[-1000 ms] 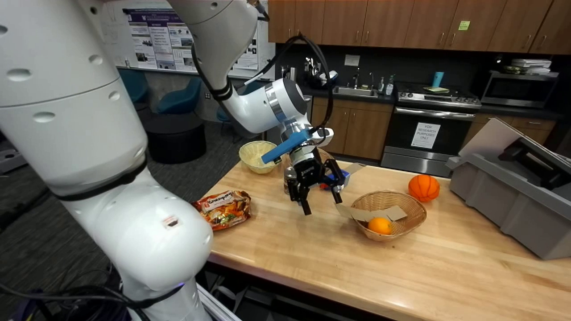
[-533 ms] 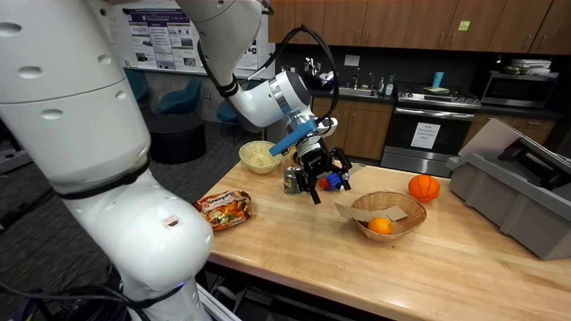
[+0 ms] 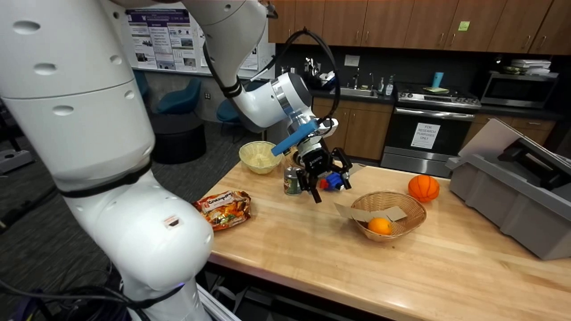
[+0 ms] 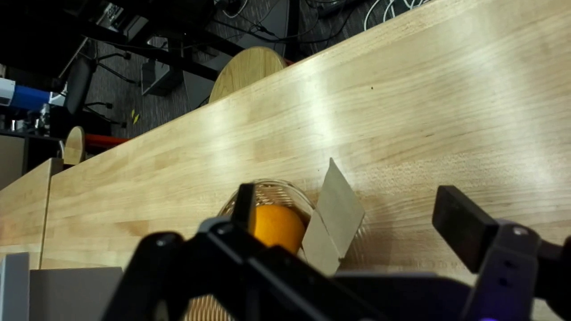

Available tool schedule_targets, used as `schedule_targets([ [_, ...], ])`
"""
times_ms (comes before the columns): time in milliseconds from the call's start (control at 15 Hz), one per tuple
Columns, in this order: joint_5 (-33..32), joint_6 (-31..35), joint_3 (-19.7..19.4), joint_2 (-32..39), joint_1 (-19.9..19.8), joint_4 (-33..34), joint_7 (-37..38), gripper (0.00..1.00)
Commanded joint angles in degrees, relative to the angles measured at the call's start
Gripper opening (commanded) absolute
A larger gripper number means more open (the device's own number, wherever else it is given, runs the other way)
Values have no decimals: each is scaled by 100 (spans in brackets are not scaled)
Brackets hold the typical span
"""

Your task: Move the brown paper to the table

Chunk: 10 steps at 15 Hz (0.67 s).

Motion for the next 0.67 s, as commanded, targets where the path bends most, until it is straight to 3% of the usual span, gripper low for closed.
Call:
schedule_targets([
  [0, 8, -90, -25, 170, 52, 181, -34, 100],
  [600, 212, -418, -37, 243, 61, 190, -97, 100],
])
